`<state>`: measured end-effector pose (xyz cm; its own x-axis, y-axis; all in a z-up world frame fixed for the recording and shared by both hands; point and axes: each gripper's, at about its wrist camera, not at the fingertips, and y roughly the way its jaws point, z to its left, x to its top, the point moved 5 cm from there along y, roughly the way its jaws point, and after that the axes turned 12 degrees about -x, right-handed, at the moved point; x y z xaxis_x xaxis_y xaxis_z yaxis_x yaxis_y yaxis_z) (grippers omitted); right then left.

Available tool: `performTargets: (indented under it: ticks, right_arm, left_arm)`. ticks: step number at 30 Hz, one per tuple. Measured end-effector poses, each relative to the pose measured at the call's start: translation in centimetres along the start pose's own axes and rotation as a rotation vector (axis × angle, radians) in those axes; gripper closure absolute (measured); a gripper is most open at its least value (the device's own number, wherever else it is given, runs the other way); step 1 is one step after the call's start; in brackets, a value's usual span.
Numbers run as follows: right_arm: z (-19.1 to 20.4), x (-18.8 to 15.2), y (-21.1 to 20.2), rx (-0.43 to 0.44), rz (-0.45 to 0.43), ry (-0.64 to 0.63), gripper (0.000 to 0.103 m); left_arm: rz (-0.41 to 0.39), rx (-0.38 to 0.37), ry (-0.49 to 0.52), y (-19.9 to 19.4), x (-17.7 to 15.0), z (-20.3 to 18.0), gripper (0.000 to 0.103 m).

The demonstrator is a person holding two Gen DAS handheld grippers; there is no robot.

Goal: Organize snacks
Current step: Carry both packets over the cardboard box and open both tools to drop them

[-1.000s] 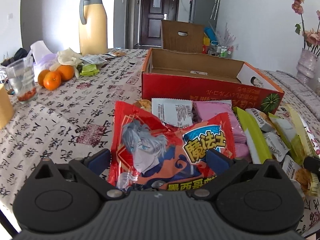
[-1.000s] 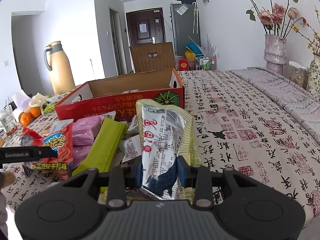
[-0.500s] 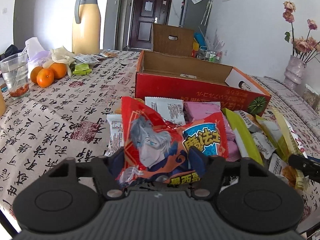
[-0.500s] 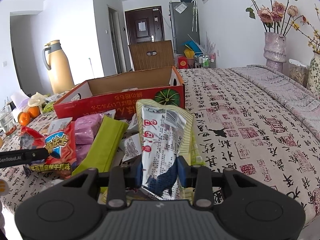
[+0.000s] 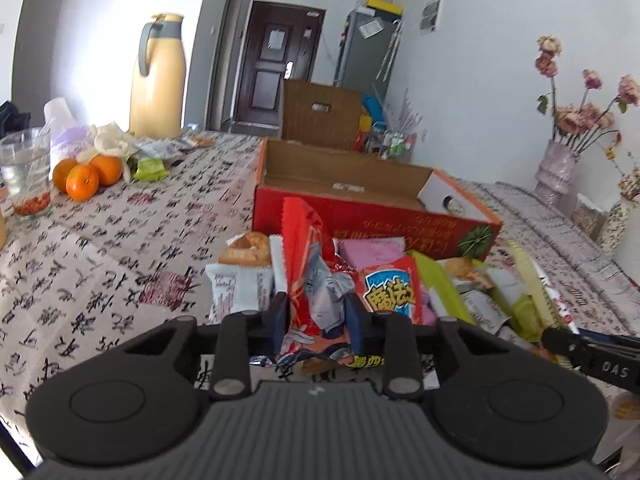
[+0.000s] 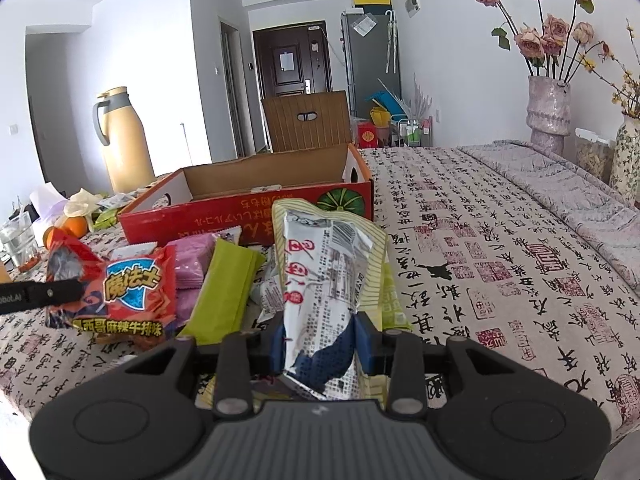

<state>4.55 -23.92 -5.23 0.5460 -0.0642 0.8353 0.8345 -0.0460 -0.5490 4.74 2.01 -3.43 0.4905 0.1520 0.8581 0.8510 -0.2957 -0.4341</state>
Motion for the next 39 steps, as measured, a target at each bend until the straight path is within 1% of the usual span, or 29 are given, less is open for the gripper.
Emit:
performTargets:
  ticks: [2,3,10,17,20,25,30,34,39]
  right_arm:
    - [0.1,0.0,-0.2,0.001,-0.005,-0.002,0.069]
    - [0.1,0.0,-0.3,0.002,-0.005,-0.003,0.069]
    - [0.4,0.3,-1.1,0.007,-0.026,-0.008,0.069]
    - [0.8,1.3,-1.4,0.01,-0.055,-0.014,0.069]
    - [1.0,2.2,-1.2,0.009,-0.08,-0.026,0.069]
    - [1.7,4.6,-0.2,0.006,-0.128,-0.053,0.069]
    - [2.6,8.0,1.6,0.01,-0.169,-0.075,0.069]
    - [3.1,10.9,3.9,0.022,-0.172,-0.087,0.069]
    - [3.9,14.5,7.8,0.033,-0.154,-0.109,0.068]
  left_arm:
    - [-0.01,-0.015,0.013,-0.4,0.2,-0.5,0.075]
    - [-0.015,-0.022,0.016,-0.5,0.4,-0.7,0.081]
    - [-0.072,-0.087,0.058,-1.7,1.9,-2.5,0.082]
    - [-0.119,-0.085,0.067,-2.1,3.7,-2.9,0.082]
    - [-0.133,-0.084,0.072,-1.8,4.5,-3.0,0.082]
    - [-0.156,-0.08,0.086,-0.9,6.2,-3.1,0.082]
    - [-0.171,-0.075,0.078,0.9,8.6,-2.8,0.082]
    - [-0.185,-0.074,0.073,2.7,11.0,-2.3,0.082]
    - [-0.168,-0.062,0.063,6.3,14.2,-1.7,0.082]
